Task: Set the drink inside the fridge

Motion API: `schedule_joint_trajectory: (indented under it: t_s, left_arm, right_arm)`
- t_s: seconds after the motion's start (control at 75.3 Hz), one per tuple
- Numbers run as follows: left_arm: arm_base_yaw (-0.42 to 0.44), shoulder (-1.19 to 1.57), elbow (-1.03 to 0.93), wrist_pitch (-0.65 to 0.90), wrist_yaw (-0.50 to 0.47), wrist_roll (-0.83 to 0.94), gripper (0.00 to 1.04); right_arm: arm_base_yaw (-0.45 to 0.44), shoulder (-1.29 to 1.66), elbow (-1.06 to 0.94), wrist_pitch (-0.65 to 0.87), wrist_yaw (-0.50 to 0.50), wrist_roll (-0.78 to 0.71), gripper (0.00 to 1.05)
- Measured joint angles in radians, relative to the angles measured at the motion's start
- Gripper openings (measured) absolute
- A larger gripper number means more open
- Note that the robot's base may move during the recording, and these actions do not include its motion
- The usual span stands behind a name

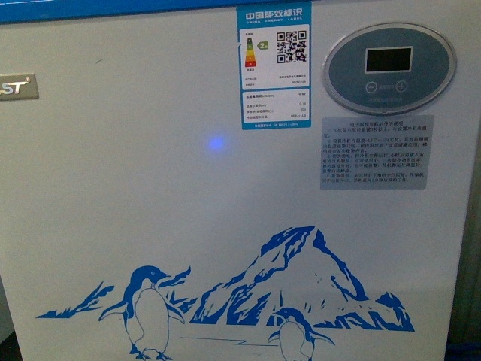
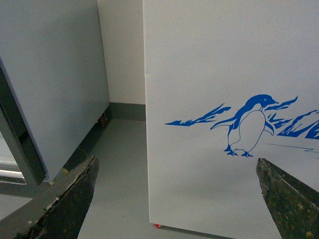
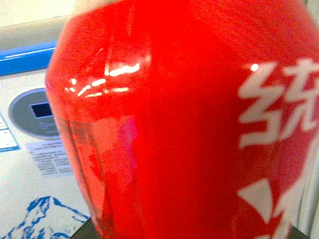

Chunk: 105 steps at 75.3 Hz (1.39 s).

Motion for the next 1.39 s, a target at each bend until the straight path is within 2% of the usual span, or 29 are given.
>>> schedule_joint_trajectory:
  t_s: [0.093,1.394]
  left_arm:
    - [0.000,0.000,0.000,0.000,0.000,0.000,0.97]
    - [0.000,0.000,0.000,0.000,0.000,0.000,0.97]
  right_arm:
    - [0.015,-0.001,-0.023,0.019,0.025,-0.015,0.36]
    - [0.021,-0.005,-0.035,0.021,0.025,-0.030,0.35]
